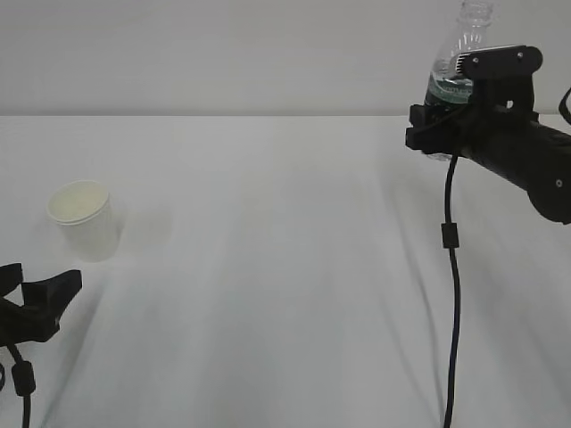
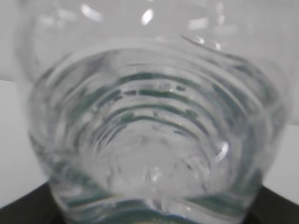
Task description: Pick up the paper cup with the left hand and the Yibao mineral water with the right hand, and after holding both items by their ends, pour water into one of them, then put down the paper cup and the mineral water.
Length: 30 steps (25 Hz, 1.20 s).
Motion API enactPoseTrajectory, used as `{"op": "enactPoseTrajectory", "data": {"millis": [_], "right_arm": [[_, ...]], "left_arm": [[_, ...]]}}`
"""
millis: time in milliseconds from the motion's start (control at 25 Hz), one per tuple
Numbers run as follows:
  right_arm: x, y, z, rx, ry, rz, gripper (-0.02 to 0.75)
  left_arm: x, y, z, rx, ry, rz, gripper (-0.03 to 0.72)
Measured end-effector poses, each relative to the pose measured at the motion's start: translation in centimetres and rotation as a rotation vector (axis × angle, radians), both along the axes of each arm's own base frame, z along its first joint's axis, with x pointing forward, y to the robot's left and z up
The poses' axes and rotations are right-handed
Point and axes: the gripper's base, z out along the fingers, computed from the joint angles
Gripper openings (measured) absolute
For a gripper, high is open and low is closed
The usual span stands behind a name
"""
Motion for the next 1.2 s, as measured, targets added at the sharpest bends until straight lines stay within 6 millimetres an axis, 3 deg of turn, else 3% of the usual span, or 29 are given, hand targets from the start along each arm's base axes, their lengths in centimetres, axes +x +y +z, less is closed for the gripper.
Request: {"op": "enactPoseTrajectory", "data": {"millis": [880, 1200], "right_arm": [[-2.8, 0.0, 2.0, 0.017, -0.019, 0.047, 0.465], [-3.6, 0.0, 3.9, 0.013, -0.049, 0.070, 0.465]], "left_arm": [[0.1, 0.2, 0.0, -0.001, 0.000, 0.028, 0.582], [0.1, 0.2, 0.0, -0.001, 0.000, 0.028, 0.603]]}}
